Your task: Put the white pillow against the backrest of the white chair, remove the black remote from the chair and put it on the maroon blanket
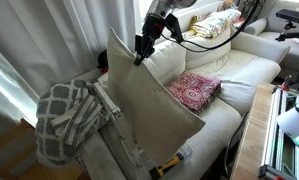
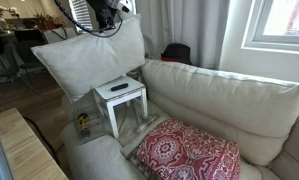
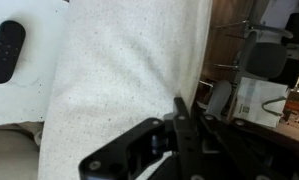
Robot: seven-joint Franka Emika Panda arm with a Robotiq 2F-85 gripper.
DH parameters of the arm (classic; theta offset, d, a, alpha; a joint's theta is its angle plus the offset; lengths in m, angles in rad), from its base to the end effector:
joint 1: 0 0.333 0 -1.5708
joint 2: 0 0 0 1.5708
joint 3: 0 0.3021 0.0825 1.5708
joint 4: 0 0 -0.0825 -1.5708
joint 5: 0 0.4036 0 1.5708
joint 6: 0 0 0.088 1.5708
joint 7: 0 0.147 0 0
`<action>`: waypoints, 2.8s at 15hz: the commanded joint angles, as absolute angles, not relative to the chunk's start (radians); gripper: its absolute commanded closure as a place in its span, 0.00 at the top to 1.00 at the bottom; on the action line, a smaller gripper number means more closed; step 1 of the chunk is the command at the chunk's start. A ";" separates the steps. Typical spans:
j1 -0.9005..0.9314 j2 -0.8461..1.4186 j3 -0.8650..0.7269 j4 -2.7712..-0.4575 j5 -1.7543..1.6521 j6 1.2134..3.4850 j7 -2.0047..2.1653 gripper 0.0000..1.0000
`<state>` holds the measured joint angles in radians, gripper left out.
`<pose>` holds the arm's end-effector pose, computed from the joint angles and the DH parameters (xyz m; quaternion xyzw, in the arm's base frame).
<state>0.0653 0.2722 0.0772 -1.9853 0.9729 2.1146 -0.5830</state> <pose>0.5982 0.1522 0.2807 -0.9162 -0.0587 -0.0220 0.3958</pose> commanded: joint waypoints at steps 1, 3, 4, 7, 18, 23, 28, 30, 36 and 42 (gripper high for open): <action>0.055 0.272 0.088 -1.984 0.969 2.115 -0.580 0.07; 0.073 0.288 0.091 -1.960 0.937 2.146 -0.568 0.02; 0.076 0.303 0.098 -1.941 0.933 2.146 -0.576 0.02; 0.092 0.382 0.110 -1.846 0.862 2.162 -0.506 0.02; 0.159 0.627 0.177 -1.475 0.510 2.222 -0.241 0.02; 0.208 0.710 0.199 -1.333 0.304 2.193 -0.239 0.02; 0.243 0.759 0.225 -1.234 0.212 2.180 -0.243 0.02; 0.244 0.763 0.233 -1.225 0.206 2.198 -0.249 0.02; 0.228 0.764 0.237 -1.226 0.202 2.173 -0.245 0.02; 0.210 0.760 0.246 -1.224 0.218 2.137 -0.247 0.61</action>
